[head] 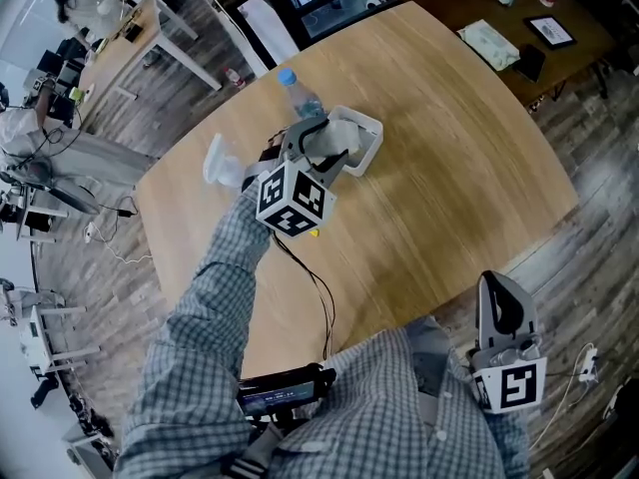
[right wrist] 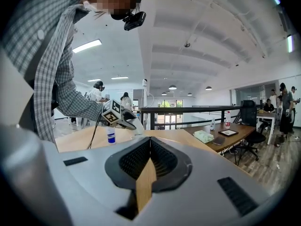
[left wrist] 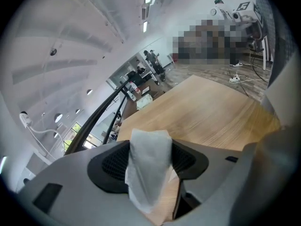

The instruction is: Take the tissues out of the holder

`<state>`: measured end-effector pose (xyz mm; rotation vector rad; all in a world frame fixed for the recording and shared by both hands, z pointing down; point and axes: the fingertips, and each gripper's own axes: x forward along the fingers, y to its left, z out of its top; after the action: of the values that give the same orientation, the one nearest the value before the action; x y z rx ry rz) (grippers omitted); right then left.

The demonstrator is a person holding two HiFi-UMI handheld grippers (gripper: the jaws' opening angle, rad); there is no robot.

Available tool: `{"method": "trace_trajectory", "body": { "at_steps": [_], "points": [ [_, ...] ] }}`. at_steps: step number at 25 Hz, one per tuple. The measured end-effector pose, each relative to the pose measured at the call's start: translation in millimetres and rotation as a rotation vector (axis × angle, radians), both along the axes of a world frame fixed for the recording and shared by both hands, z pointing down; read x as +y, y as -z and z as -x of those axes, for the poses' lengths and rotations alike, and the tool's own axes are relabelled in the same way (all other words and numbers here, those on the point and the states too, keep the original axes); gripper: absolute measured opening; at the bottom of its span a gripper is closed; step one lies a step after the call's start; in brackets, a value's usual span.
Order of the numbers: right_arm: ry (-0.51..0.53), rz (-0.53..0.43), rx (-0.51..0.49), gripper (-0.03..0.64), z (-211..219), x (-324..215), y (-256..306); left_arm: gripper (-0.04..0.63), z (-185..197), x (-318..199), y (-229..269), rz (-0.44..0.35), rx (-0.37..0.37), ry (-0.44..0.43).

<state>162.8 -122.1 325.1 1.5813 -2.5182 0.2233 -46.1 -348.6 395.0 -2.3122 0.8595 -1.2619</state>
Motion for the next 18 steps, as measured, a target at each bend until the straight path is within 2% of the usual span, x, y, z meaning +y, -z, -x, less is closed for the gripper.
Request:
{"method": "trace_trajectory", "body": {
  "at_steps": [8,12,18],
  "points": [
    [0.058,-0.016,0.074,0.011,4,11,-4,0.267,-6,43,25,0.037,0.171,0.040],
    [0.072,-0.042,0.059,0.011,13,7,1,0.267,-6,64,36,0.041,0.223,0.041],
    [0.125,-0.056,0.095,0.011,24,5,5,0.267,5,94,52,0.065,0.347,0.094]
  ]
}}
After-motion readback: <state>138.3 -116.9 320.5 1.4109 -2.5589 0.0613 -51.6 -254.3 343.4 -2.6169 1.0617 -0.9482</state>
